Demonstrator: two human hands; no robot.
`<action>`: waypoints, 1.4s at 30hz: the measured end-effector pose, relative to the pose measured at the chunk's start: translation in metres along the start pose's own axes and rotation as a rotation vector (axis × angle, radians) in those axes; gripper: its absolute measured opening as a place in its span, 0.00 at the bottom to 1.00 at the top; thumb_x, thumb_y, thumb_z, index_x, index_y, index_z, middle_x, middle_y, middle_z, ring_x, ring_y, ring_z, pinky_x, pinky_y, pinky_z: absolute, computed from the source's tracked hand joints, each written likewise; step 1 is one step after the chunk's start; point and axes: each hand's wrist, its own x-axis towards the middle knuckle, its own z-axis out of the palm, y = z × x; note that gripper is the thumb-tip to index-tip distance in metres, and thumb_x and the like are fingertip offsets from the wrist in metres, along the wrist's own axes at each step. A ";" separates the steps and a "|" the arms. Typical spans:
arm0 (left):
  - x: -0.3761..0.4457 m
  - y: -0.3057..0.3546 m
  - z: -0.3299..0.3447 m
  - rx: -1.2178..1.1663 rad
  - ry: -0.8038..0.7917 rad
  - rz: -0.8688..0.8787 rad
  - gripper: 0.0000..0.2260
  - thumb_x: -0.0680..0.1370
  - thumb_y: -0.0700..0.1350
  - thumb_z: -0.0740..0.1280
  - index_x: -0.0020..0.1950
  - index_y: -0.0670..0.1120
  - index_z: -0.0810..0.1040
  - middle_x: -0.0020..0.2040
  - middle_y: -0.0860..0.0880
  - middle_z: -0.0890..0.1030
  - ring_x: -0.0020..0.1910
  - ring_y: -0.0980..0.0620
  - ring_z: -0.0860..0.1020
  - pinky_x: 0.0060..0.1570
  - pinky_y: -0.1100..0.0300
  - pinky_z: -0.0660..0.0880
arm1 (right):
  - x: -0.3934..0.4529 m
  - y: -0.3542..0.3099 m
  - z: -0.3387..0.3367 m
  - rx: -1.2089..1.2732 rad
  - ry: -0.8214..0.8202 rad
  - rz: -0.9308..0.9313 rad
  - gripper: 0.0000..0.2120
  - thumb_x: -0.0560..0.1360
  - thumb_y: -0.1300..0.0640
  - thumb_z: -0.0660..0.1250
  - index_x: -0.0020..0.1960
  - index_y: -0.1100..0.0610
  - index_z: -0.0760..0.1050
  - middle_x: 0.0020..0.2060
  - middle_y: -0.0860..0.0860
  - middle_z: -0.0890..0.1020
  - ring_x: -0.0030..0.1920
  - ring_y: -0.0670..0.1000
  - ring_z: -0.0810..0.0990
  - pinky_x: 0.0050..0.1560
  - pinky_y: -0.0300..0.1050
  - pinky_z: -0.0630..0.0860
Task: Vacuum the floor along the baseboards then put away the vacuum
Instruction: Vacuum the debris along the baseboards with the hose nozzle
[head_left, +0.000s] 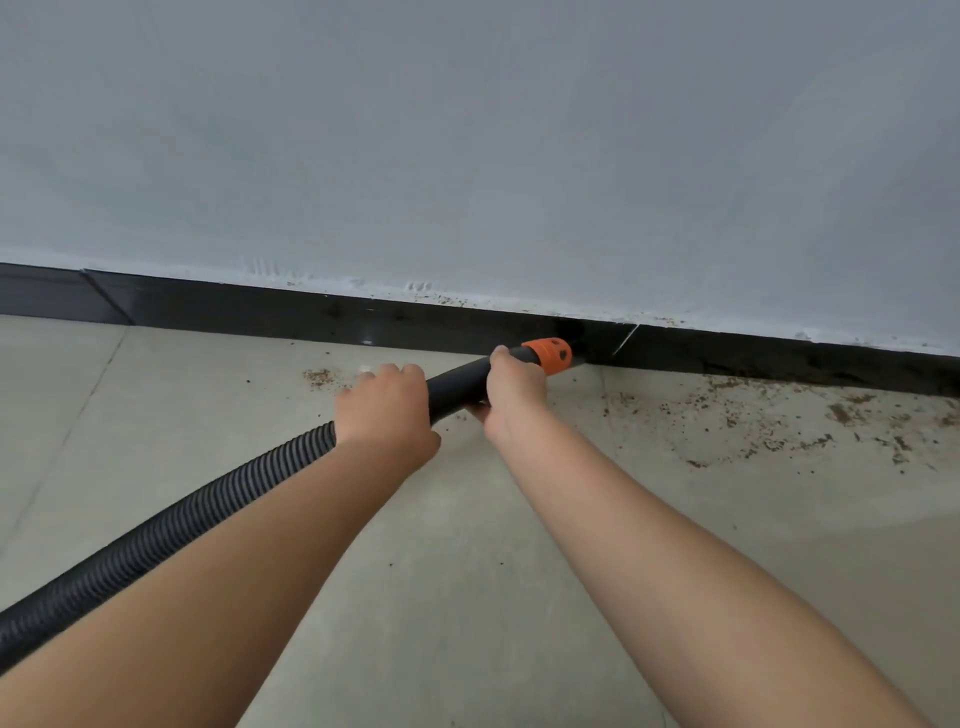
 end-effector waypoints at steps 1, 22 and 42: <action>-0.003 -0.017 -0.004 0.003 0.015 -0.037 0.14 0.74 0.48 0.65 0.56 0.44 0.68 0.52 0.47 0.73 0.55 0.46 0.72 0.48 0.56 0.67 | -0.009 0.006 0.017 -0.023 -0.017 0.006 0.22 0.78 0.56 0.62 0.69 0.62 0.62 0.62 0.59 0.73 0.59 0.61 0.74 0.59 0.58 0.75; -0.112 -0.293 0.001 0.039 0.074 -0.591 0.10 0.71 0.48 0.66 0.48 0.45 0.71 0.40 0.48 0.69 0.42 0.46 0.67 0.40 0.57 0.65 | -0.154 0.154 0.238 -0.286 -0.483 0.205 0.24 0.79 0.57 0.61 0.72 0.60 0.57 0.63 0.58 0.74 0.61 0.60 0.75 0.60 0.54 0.75; -0.055 -0.222 -0.002 0.061 -0.005 -0.429 0.12 0.74 0.49 0.63 0.54 0.45 0.71 0.43 0.49 0.67 0.44 0.48 0.65 0.42 0.57 0.64 | -0.085 0.101 0.201 -0.192 -0.438 0.185 0.14 0.79 0.61 0.60 0.64 0.61 0.65 0.50 0.57 0.70 0.60 0.61 0.72 0.55 0.59 0.76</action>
